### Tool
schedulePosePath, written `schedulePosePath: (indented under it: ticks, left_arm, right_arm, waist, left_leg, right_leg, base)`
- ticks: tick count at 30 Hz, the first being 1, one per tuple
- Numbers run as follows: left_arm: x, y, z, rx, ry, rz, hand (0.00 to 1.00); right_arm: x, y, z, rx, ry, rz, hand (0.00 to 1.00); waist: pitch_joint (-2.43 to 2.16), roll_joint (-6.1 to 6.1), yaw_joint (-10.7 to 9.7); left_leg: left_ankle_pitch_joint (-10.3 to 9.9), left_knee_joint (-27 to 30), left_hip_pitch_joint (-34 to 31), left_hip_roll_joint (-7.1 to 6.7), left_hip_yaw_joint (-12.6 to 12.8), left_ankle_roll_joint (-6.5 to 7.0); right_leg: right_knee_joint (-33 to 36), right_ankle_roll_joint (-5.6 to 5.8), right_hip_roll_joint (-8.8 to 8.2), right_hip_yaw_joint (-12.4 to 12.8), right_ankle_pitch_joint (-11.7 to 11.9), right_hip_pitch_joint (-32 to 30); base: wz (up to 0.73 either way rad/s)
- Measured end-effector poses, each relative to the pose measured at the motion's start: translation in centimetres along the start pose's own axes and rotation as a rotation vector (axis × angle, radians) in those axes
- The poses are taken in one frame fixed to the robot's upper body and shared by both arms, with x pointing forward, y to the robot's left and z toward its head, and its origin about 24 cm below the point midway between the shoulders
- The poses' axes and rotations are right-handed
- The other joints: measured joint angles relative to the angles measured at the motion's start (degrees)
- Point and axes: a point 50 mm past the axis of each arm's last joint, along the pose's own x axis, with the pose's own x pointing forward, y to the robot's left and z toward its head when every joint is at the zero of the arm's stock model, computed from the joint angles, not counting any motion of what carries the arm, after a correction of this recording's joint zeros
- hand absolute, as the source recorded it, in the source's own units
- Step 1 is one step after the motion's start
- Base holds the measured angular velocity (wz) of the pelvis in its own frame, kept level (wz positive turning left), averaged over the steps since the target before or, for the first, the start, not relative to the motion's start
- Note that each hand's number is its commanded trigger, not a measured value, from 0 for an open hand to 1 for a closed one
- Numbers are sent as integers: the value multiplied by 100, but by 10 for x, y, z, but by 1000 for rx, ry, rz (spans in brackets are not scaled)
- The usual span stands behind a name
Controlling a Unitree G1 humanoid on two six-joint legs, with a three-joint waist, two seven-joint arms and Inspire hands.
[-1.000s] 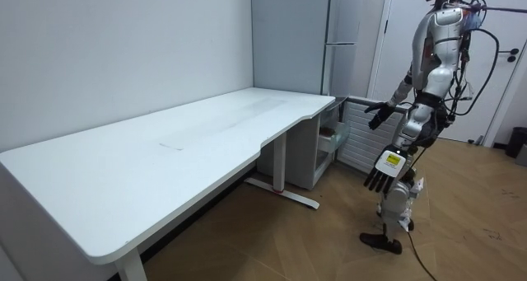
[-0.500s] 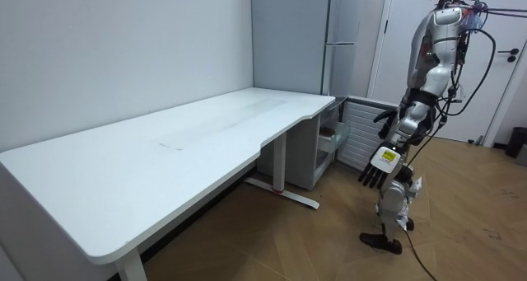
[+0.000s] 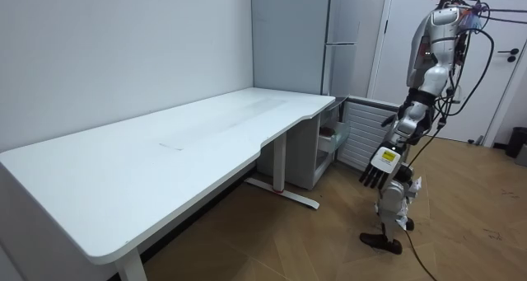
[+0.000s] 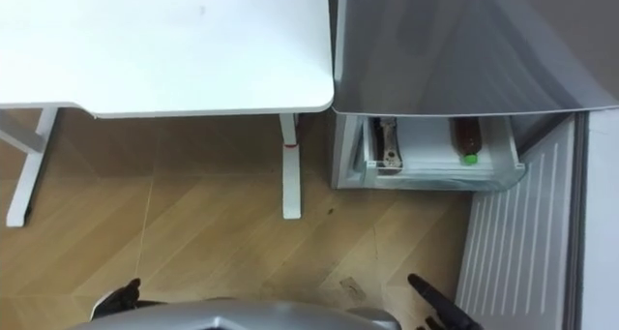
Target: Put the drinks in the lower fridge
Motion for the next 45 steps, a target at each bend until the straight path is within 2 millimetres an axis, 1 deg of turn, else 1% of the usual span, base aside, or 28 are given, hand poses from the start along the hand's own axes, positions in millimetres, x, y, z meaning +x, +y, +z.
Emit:
schedulePosePath:
  ticks: [2, 4, 8, 9, 11, 12, 15, 18, 20, 23, 26, 28, 31, 33, 34, 36, 37, 38, 39, 40, 41, 42, 43, 44, 45]
  left_arm:
    - [0, 0, -1, 0, 2, 0, 0]
    - [0, 0, -1, 1, 4, 3, 0]
    - [0, -6, -4, -3, 21, 13, 0]
    - [0, -7, -5, -2, 25, 12, 0]
    - [-1, -6, -9, 17, 41, 15, 0]
    - [-1, -6, -9, 28, 42, 15, 0]
    - [-1, -8, -10, 52, 42, 15, 0]
    - [-1, -8, -9, 57, 42, 16, 0]
    - [-1, -8, -9, 72, 41, 19, 0]
    - [-1, -8, -9, 76, 41, 21, 0]
    - [-1, -8, -10, 76, 42, 22, 0]
    - [-1, -8, -10, 76, 42, 22, 0]
    - [-1, -8, -11, 75, 45, 20, 0]
    - [-1, -8, -11, 72, 47, 17, 0]
    - [-1, -8, -12, 72, 47, 15, 0]
    - [-1, -8, -9, 75, 41, 12, 0]
    - [0, -7, -5, 77, 33, 10, 0]
    - [2, -8, 0, 84, 24, 8, 0]
    - [4, -8, 7, 98, 16, 2, 0]
    - [5, -9, 12, 103, 11, -2, 0]
    - [7, -10, 21, 105, -1, -6, 0]
    - [8, -11, 28, 108, -13, -9, 0]
    - [10, -15, 40, 129, -39, -18, 0]
    - [11, -18, 50, 142, -59, -24, 0]
    - [12, -19, 59, 146, -81, -28, 0]
  right_arm:
    - [0, -2, -2, 6, 7, -6, 0]
    - [-2, -8, -6, 32, 12, -23, 0]
    - [-2, -11, -20, 234, 17, -53, 0]
    - [-2, -12, -23, 261, 23, -59, 0]
    - [-3, -14, -27, 339, 32, -75, 0]
    - [-3, -15, -27, 362, 30, -81, 0]
    - [-4, -17, -27, 384, 27, -98, 0]
    - [-3, -15, -26, 410, 22, -106, 0]
    - [-2, -13, -24, 423, 15, -102, 0]
    - [-1, -9, -22, 445, 7, -90, 0]
    - [-1, -8, -20, 463, -4, -84, 0]
    - [-1, -7, -19, 464, -12, -82, 0]
    - [0, -5, -17, 471, -17, -77, 0]
    - [1, -3, -16, 474, -18, -71, 0]
    - [1, -2, -15, 481, -21, -65, 0]
    - [3, 7, -10, 521, -35, -39, 0]
    - [4, 14, -4, 547, -48, -18, 0]
    - [6, 24, 3, 552, -65, 10, 0]
    - [8, 38, 14, 555, -81, 49, 0]
    - [9, 45, 19, 557, -90, 71, 0]
    - [10, 63, 31, 554, -111, 116, 0]
    - [10, 72, 38, 550, -124, 138, 0]
    - [10, 90, 50, 542, -148, 184, 0]
    - [8, 104, 60, 534, -169, 219, 0]
    - [6, 118, 70, 530, -186, 256, 0]
  waist:
    - [6, 7, -2]
    - [-22, 43, -17]
    - [-26, 55, -80]
    - [-24, 59, -91]
    - [-18, 56, -175]
    - [-28, 89, -189]
    - [-20, 105, -232]
    - [-31, 129, -293]
    - [-43, 140, -294]
    - [-43, 140, -309]
    - [-47, 131, -303]
    - [-62, 112, -304]
    - [-66, 106, -306]
    - [-57, 130, -297]
    - [-65, 135, -289]
    - [-71, 152, -300]
    - [-68, 184, -295]
    - [-78, 230, -287]
    - [-81, 254, -258]
    - [-58, 278, -232]
    - [14, 327, -161]
    - [47, 346, -154]
    - [105, 400, -132]
    - [135, 431, -102]
    - [142, 437, -41]
  left_leg:
    - [-8, 2, 25, 3, 11, -2]
    - [-12, 13, 27, 4, 23, -1]
    - [-16, 20, 46, 3, 9, 0]
    - [-16, 17, 59, 3, 8, 0]
    - [-19, 8, 88, 2, 9, -1]
    - [-19, 13, 87, 2, 11, -1]
    - [-19, 15, 85, 2, 15, -1]
    - [-19, 12, 87, 2, 18, -1]
    - [-19, 5, 96, 3, 20, -2]
    - [-20, 3, 107, 3, 3, -3]
    - [-20, 4, 103, 3, -6, -4]
    - [-20, 5, 95, 2, -10, -3]
    - [-20, 9, 89, 1, -18, -4]
    - [-21, 29, 54, -2, -14, -3]
    - [-24, 59, 12, 0, -13, 0]
    - [-32, 170, -183, 6, -49, 6]
    - [-38, 272, -362, 17, -58, 14]
    - [-42, 398, -579, 28, -77, 22]
    - [-41, 491, -790, 40, -89, 26]
    - [-40, 574, -915, 51, -89, 28]
    - [-53, 782, -1206, 85, -89, 45]
    - [-57, 888, -1363, 98, -102, 52]
    - [-67, 1105, -1686, 111, -143, 64]
    - [-81, 1328, -2024, 108, -157, 81]
    - [-126, 1596, -2387, 94, -152, 93]
  right_leg:
    - [0, 0, 1, 12, -3, 22]
    - [0, 0, 2, 6, -3, 32]
    - [9, 0, 4, -3, -3, 67]
    - [7, 0, 4, -6, -3, 79]
    - [5, 1, 2, -24, -16, 112]
    - [5, 0, 2, -31, -16, 113]
    - [7, 0, 2, -16, -16, 112]
    - [8, 0, 2, -10, -16, 110]
    - [7, -1, 3, 0, -17, 107]
    - [5, -5, 4, 8, -19, 107]
    - [5, -5, 4, 9, -20, 105]
    - [6, -6, 3, 2, -20, 102]
    - [6, -6, 3, -20, -20, 103]
    - [7, -6, -1, -60, -20, 85]
    - [11, -9, -1, -61, -22, 51]
    - [60, -12, -2, -89, -29, -111]
    - [146, -14, 0, -109, -27, -257]
    - [284, -22, 0, -113, -31, -461]
    - [414, -27, -5, -125, -36, -696]
    - [506, -36, -6, -123, -42, -825]
    - [725, -55, -7, -123, -66, -1121]
    - [838, -63, -8, -125, -86, -1274]
    - [1118, -78, -19, -128, -140, -1618]
    - [1423, -89, -59, -123, -232, -2012]
    - [1855, -96, -120, -81, -368, -2438]
  base:
    - [-3]
    - [0]
    - [0]
    - [0]
    - [0]
    - [0]
    - [0]
    - [0]
    - [0]
    - [0]
    - [0]
    - [0]
    - [0]
    - [4]
    - [5]
    - [8]
    - [11]
    - [9]
    - [3]
    - [0]
    - [0]
    - [4]
    - [9]
    - [6]
    - [0]
